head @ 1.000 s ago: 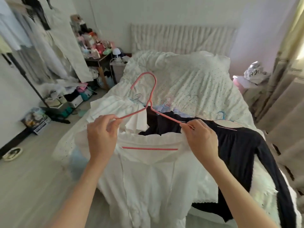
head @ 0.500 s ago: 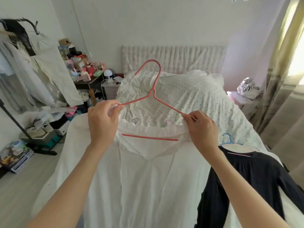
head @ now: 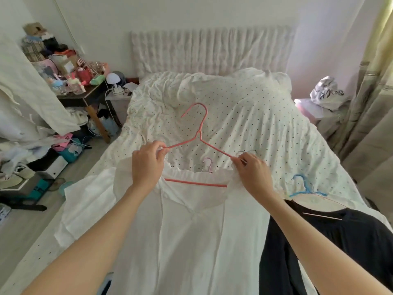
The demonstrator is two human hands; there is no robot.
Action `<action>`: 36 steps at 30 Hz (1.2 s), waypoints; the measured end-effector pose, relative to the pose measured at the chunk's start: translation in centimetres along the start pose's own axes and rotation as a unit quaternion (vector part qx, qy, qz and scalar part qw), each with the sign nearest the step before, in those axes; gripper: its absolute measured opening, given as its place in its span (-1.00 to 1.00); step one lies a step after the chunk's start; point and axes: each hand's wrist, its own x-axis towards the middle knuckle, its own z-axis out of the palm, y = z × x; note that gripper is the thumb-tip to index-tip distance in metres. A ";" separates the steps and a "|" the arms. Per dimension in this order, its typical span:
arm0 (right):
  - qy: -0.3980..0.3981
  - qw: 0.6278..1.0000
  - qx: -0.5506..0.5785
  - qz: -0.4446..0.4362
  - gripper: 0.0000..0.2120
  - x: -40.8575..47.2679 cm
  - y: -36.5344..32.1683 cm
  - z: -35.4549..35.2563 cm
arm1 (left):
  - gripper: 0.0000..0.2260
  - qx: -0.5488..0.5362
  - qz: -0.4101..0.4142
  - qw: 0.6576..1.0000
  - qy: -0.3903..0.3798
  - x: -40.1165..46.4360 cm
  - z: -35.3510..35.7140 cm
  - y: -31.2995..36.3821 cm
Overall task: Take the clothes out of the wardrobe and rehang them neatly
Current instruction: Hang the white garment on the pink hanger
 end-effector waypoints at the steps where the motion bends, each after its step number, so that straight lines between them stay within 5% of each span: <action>1: -0.021 1.000 -0.004 0.007 -0.70 1.2 1.5 1.6 | -0.92 0.012 -0.011 1.000 -0.026 0.4 2.3 -1.0; 13: -0.183 0.978 -0.018 0.097 -0.68 7.8 16.4 19.3 | -0.89 0.145 -0.044 0.955 -0.255 1.2 23.0 -11.5; 23: -0.268 0.950 -0.093 0.132 -0.70 6.2 21.5 23.2 | -0.61 0.115 -0.091 0.866 -0.478 -1.4 28.7 -14.4; 29: -0.282 0.945 -0.151 0.065 -0.58 3.9 19.0 20.6 | -0.58 0.110 0.088 0.904 -0.405 -3.6 24.6 -13.3; 36: -0.180 0.963 -0.202 0.012 -0.54 -1.9 12.4 13.0 | -0.57 0.134 0.145 0.905 -0.377 -6.6 16.1 -8.5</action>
